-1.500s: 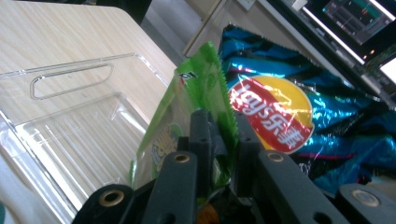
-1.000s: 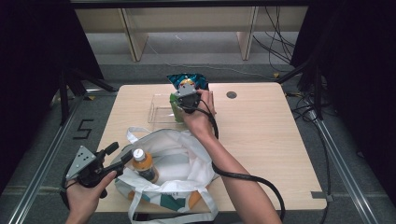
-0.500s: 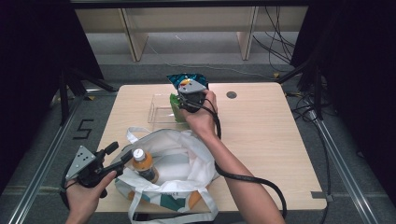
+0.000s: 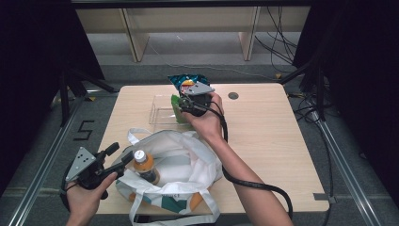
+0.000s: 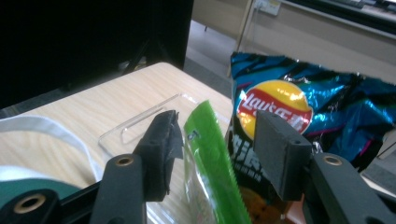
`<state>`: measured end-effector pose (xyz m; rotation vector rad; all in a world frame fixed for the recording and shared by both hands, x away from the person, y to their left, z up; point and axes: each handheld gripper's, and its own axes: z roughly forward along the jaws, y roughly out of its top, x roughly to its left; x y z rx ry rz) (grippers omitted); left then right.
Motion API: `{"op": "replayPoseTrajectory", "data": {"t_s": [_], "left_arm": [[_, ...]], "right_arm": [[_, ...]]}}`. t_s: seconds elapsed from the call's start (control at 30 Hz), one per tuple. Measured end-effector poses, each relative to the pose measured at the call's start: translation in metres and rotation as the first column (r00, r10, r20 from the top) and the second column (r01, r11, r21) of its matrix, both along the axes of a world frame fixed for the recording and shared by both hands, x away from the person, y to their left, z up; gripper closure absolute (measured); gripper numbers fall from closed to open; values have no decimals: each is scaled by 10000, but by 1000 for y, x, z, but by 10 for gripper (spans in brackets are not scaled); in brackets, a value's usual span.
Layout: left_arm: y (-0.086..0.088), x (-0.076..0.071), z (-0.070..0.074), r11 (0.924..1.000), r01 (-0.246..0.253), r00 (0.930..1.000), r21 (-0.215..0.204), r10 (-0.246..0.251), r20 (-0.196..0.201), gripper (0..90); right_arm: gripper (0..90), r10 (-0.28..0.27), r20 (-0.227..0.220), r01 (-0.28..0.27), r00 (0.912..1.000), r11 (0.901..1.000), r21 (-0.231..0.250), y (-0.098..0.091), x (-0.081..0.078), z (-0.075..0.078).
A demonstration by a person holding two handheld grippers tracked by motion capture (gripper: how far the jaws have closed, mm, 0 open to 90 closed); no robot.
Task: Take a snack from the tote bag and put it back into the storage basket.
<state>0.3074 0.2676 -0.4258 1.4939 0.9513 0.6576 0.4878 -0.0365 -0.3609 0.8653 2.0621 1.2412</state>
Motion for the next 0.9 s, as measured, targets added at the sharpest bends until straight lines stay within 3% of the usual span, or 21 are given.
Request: {"op": "replayPoseTrajectory", "data": {"t_s": [0.17,0.2,0.23,0.27,0.4,0.67,0.77,0.9], "left_arm": [[0,0,0,10000,-59,10000,37,59,-22,329],[0,-1,1,10000,-57,10000,78,58,-35,328],[0,-1,1,10000,-66,10000,75,66,-28,328],[0,-1,1,9999,-65,10000,103,65,-45,328],[0,-1,1,10000,-72,10000,27,72,31,328],[0,-1,1,10000,-67,10000,-17,68,47,328],[0,-1,2,10000,-66,10000,-12,67,67,328],[0,-1,2,10000,-75,9999,-22,75,69,328]], "right_arm": [[490,-17,-173,22,9998,9996,292,-6,-7,0],[489,24,-277,-18,9996,9997,243,-8,-9,1],[489,71,-30,-70,10000,9998,191,-10,-8,1],[489,105,-275,-100,9996,9998,181,-11,-10,2],[487,195,-166,-190,9997,9994,300,-15,-13,2],[480,352,-438,-334,9984,9986,410,-29,-24,1],[476,355,-263,-343,9990,9983,465,-33,-27,-1],[471,543,-495,-519,9973,9975,476,-38,-33,-2]]}}
